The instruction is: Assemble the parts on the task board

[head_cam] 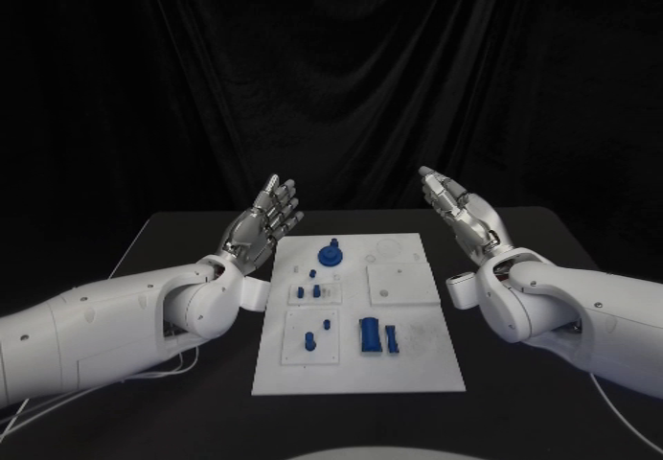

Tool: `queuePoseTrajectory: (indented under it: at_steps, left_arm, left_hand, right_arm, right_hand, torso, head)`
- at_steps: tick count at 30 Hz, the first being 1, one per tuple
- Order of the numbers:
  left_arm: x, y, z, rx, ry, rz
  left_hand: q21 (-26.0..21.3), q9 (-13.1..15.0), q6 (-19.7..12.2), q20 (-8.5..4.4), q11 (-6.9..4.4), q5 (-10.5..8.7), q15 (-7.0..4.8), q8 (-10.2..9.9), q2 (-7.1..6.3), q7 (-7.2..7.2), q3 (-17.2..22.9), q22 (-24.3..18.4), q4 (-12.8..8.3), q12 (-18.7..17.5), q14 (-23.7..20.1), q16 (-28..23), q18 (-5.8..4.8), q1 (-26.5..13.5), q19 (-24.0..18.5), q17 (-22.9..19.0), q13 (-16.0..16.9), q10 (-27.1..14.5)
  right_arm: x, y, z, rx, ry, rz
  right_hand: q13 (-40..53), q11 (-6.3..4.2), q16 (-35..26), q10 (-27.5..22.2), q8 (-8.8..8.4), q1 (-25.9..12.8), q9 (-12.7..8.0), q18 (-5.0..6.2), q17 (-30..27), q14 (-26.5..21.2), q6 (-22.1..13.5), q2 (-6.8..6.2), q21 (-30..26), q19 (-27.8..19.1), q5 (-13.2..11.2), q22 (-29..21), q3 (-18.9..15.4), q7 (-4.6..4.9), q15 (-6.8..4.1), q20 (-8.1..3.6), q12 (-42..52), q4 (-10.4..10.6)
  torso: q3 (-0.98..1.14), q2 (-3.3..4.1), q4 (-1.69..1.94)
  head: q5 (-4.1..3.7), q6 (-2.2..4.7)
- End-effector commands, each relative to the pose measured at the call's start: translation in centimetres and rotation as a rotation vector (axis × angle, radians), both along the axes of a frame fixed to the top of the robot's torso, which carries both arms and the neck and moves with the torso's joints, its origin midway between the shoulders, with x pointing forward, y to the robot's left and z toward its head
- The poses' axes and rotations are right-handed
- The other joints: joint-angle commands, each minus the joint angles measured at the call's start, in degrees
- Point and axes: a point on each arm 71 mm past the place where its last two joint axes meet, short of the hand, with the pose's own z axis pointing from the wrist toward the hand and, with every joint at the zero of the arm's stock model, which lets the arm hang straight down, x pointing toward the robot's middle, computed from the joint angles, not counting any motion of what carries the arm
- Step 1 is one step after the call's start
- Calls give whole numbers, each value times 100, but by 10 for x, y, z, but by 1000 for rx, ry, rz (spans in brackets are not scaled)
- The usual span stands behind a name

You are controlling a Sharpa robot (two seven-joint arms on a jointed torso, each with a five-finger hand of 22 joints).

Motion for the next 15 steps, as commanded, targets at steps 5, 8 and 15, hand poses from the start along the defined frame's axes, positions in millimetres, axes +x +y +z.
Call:
queuePoseTrajectory:
  at_steps: [5,8,15]
  left_arm:
    - [4,-13,1,174,14,222]
    - [5,-19,4,203,19,278]
    - [6,-28,9,245,31,374]
  left_hand:
    - [-40,-16,-581,-679,-54,-439,-185,-27,-621,29,36,-21,-356,-125,0,-20,-611,-1529,1,-6,-15,-13]
    - [-40,-16,-581,-679,-54,-511,-185,-27,-621,29,36,-21,-409,-125,0,-20,-611,-1777,1,-6,-15,-13]
    - [-40,-16,-581,-679,-54,-1033,-185,-27,-621,29,36,-21,-849,-125,0,-20,-611,-2244,1,-6,-15,-13]
  right_arm:
    - [6,2,-15,149,169,-245]
    - [6,5,-17,171,190,-268]
    - [6,5,-17,179,198,-277]
  right_hand:
    - [-497,-345,-400,-24,-388,-1470,-693,-132,-78,-198,-326,-14,-37,-132,-428,-371,5,-60,-335,-356,-555,-357]
    - [-497,-394,-463,-24,-450,-1707,-693,-132,-78,-198,-773,-14,-37,-132,-497,-431,5,-60,-393,-413,-642,-400]
    - [-497,-838,-941,-24,-914,-2154,-693,-132,-78,-198,-773,-14,-37,-132,-1004,-874,5,-60,-823,-856,-811,-838]
  torso:
    - [-22,-126,41]
    - [-26,-147,48]
    - [-29,-163,53]
  head:
    - [-201,620]
    - [-241,747]
    - [-273,848]
